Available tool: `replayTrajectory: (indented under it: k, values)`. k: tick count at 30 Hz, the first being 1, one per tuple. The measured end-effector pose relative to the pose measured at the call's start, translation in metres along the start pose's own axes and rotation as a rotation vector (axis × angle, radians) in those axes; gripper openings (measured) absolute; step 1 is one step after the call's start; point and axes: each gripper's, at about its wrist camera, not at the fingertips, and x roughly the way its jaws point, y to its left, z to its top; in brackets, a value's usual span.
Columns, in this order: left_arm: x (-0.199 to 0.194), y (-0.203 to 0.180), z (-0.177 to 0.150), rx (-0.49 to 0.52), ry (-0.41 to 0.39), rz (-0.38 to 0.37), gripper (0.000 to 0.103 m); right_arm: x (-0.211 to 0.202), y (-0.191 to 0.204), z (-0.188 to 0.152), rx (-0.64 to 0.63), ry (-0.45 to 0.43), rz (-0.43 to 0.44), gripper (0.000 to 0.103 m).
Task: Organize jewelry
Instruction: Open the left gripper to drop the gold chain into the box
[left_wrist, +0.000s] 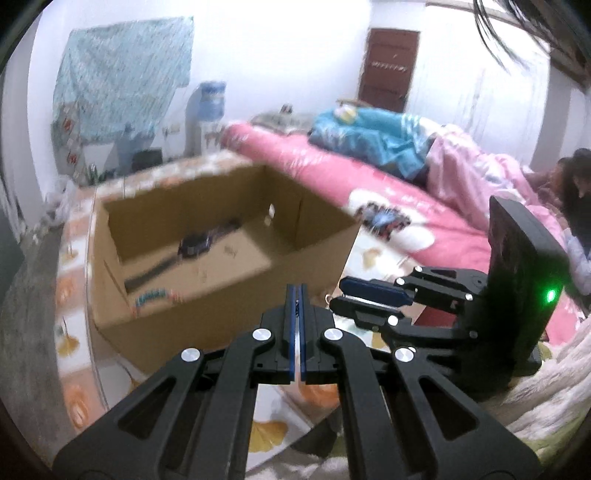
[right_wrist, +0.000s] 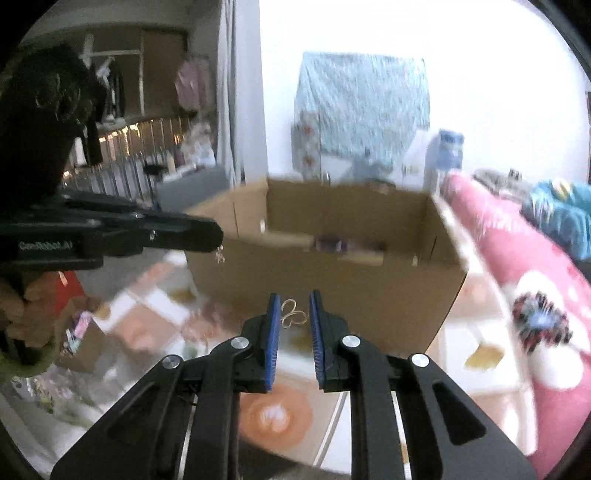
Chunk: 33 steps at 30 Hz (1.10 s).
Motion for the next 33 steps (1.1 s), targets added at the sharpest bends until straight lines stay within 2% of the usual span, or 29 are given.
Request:
replayTrajectory:
  k: [3,5,7,8,12,14,16,19,24,33]
  values:
    - [-0.004,-0.001,0.022,0.056,-0.025,0.003,0.001,-0.008,-0.018,0.027,0.02,-0.05,0.042,0.016]
    - [0.003,0.002,0.037,0.081,-0.024,0.006,0.001,0.0,-0.035,0.045,0.056,-0.044,0.091,0.016]
    - [0.02,0.014,0.051,0.078,0.012,-0.002,0.001,0.012,-0.054,0.059,0.104,-0.007,0.138,0.016]
    - [0.029,0.019,0.055,0.068,0.03,-0.01,0.001,0.023,-0.065,0.068,0.132,0.029,0.166,0.016]
    - [0.086,0.051,0.068,-0.022,0.186,-0.066,0.001,0.079,-0.091,0.088,0.206,0.204,0.212,0.016]
    - [0.111,0.062,0.068,-0.059,0.256,-0.075,0.001,0.112,-0.099,0.09,0.232,0.322,0.234,0.016]
    - [0.135,0.074,0.066,-0.101,0.325,-0.083,0.001,0.14,-0.103,0.088,0.251,0.41,0.225,0.016]
    - [0.155,0.082,0.061,-0.132,0.39,-0.079,0.001,0.168,-0.102,0.084,0.233,0.477,0.203,0.016]
    - [0.168,0.089,0.059,-0.164,0.439,-0.057,0.001,0.185,-0.097,0.082,0.173,0.513,0.162,0.017]
    - [0.172,0.092,0.056,-0.19,0.455,-0.048,0.003,0.173,-0.104,0.085,0.167,0.484,0.138,0.017]
